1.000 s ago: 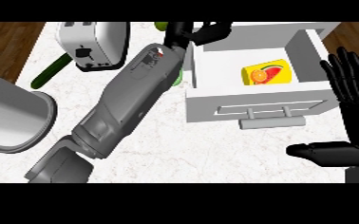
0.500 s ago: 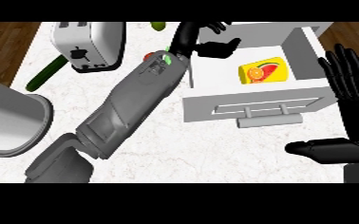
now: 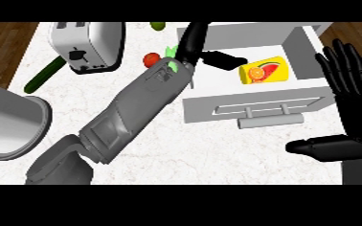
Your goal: Pick up the cup, place it into the drawer and close the drawer
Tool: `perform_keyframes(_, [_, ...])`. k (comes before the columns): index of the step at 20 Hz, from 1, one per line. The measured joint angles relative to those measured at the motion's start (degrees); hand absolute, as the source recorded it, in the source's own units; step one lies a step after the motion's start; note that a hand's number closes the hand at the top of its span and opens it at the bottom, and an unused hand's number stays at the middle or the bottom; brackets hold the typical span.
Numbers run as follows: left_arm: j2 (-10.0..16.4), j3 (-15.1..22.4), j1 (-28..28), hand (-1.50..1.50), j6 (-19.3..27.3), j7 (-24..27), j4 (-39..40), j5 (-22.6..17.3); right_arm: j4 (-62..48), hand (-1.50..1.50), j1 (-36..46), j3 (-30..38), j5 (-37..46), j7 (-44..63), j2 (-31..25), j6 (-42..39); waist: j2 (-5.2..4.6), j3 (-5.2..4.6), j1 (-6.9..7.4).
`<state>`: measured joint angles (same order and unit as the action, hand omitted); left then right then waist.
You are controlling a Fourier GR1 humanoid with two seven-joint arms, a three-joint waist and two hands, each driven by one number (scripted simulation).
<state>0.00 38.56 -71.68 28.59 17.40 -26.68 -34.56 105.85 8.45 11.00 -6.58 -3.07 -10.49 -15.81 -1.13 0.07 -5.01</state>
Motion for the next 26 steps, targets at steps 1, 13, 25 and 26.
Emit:
perform_keyframes(1, [-0.01,0.02,-0.06,-1.5,0.37,0.57,-0.62,-0.32,0.22,-1.5,-0.05,0.25,-1.65,0.55,-0.06,-0.78,0.11,-0.01,0.25])
perform_keyframes(13, [0.89,-4.45,-1.24,-1.5,1.57,4.02,-5.87,-4.91,7.01,1.5,-3.72,-2.19,-2.81,3.48,-4.73,-8.28,0.96,-0.07,3.34])
perform_keyframes(25, [12.4,-9.54,8.1,-1.5,-2.13,-1.43,-19.98,-4.84,9.85,1.5,-7.72,-6.85,13.61,3.93,-6.27,-6.75,1.45,-0.09,5.77])
perform_keyframes(26, [13.43,-9.85,9.06,-1.5,-1.99,-2.0,-21.68,-4.68,9.05,1.5,-7.06,-7.86,15.71,3.93,-5.7,-5.76,1.45,-0.08,5.94])
